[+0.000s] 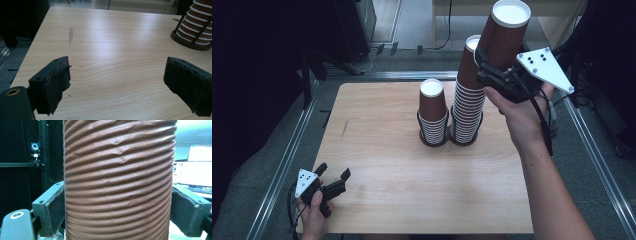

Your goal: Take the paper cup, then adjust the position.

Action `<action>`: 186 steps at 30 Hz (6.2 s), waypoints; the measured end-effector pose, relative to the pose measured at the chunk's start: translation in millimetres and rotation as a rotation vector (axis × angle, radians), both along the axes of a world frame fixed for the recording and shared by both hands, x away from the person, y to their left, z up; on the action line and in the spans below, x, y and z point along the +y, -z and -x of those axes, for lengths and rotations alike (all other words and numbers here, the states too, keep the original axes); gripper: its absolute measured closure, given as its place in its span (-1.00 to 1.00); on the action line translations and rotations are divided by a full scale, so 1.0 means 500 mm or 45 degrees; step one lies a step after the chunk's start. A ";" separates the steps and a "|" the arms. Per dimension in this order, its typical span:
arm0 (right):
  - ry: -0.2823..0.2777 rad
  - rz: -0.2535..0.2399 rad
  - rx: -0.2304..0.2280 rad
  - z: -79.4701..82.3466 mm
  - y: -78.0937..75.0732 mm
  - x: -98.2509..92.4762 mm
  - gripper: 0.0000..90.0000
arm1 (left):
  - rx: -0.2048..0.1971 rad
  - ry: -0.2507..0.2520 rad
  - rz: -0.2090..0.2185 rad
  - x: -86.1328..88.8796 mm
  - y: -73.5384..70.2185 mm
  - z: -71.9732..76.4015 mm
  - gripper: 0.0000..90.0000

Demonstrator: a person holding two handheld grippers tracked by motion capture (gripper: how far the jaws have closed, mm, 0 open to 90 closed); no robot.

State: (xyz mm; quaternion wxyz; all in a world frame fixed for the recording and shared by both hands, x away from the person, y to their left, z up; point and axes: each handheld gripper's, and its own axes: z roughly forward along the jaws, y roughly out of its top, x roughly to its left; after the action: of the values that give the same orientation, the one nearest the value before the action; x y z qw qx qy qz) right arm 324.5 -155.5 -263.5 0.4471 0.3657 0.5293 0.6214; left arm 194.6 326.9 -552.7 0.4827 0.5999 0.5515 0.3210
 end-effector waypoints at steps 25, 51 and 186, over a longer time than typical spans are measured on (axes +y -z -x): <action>-0.018 0.024 0.012 0.070 0.058 -0.035 -0.74 | -0.002 -0.002 -0.009 -0.002 0.000 0.001 -0.84; -0.003 0.002 0.131 0.092 0.177 -0.060 -0.74 | 0.001 0.006 -0.023 -0.004 0.000 0.001 -0.84; -0.152 1.024 -0.150 0.178 0.469 0.138 -0.73 | -0.114 0.698 0.072 -0.330 -0.154 -0.038 -0.84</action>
State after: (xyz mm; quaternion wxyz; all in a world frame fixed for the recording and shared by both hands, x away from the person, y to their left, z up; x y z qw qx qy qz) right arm 235.2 -86.5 -498.2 0.5470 0.0941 0.7240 0.4096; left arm 213.6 162.1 -475.6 0.5920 0.6981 0.3557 0.1890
